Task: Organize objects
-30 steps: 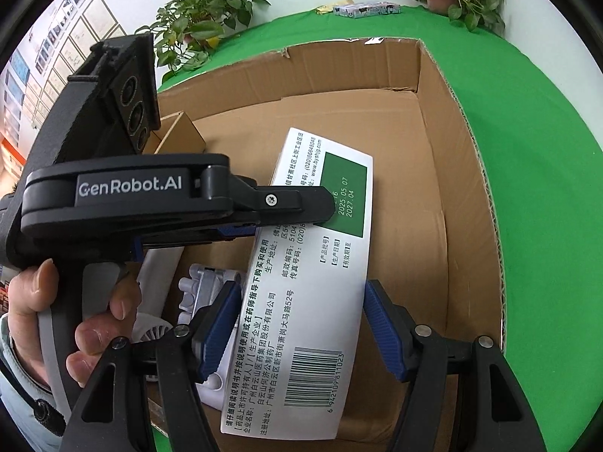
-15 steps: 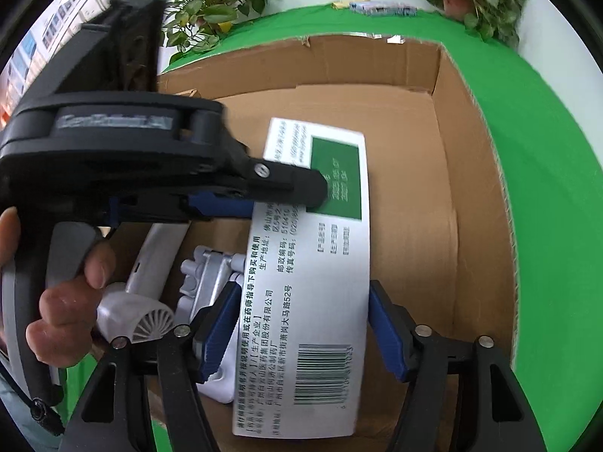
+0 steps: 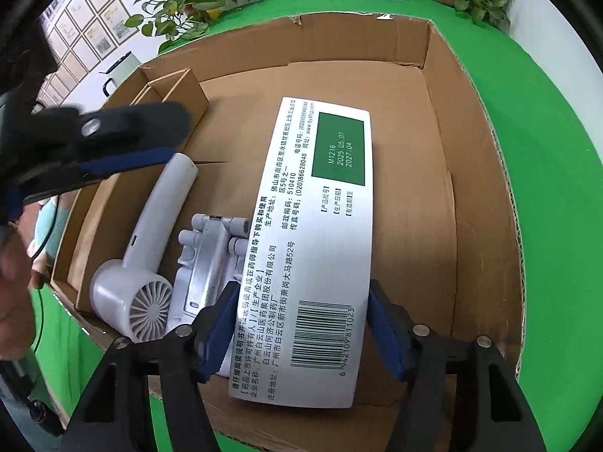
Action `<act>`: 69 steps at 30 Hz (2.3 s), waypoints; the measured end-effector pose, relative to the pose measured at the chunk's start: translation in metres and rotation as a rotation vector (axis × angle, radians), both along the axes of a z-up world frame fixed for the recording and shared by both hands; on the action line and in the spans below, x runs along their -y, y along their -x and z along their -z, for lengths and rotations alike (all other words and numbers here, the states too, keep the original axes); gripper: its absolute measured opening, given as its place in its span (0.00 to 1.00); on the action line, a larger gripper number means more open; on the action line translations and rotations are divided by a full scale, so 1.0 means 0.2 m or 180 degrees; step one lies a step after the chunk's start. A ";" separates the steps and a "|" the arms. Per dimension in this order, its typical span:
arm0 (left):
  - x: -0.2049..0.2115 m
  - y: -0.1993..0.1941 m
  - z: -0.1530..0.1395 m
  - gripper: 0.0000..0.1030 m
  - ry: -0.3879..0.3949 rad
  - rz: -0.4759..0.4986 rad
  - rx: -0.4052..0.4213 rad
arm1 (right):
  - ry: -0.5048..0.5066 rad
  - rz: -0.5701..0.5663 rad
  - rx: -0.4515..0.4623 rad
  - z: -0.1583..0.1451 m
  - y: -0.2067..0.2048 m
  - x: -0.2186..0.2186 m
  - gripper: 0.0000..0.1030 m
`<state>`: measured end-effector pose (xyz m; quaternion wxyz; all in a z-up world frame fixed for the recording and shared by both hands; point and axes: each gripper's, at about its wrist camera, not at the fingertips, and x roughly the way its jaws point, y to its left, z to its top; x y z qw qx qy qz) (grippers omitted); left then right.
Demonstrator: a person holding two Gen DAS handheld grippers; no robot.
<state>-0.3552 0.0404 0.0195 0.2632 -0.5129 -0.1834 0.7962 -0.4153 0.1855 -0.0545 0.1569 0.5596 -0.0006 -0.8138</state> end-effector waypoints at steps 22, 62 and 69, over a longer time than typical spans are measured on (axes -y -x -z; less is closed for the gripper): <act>0.15 -0.31 -0.03 0.46 0.0268 -0.0280 -0.0256 | -0.0135 0.0081 0.0235 0.00 -0.12 0.04 0.75; 0.21 -0.84 0.15 0.82 0.1976 -0.1442 -0.2017 | -0.0234 0.0584 -0.2161 -0.08 -0.77 0.26 1.00; 0.20 -0.84 0.15 0.82 0.1987 -0.1445 -0.2016 | -0.0226 0.0585 -0.2160 -0.09 -0.77 0.27 1.00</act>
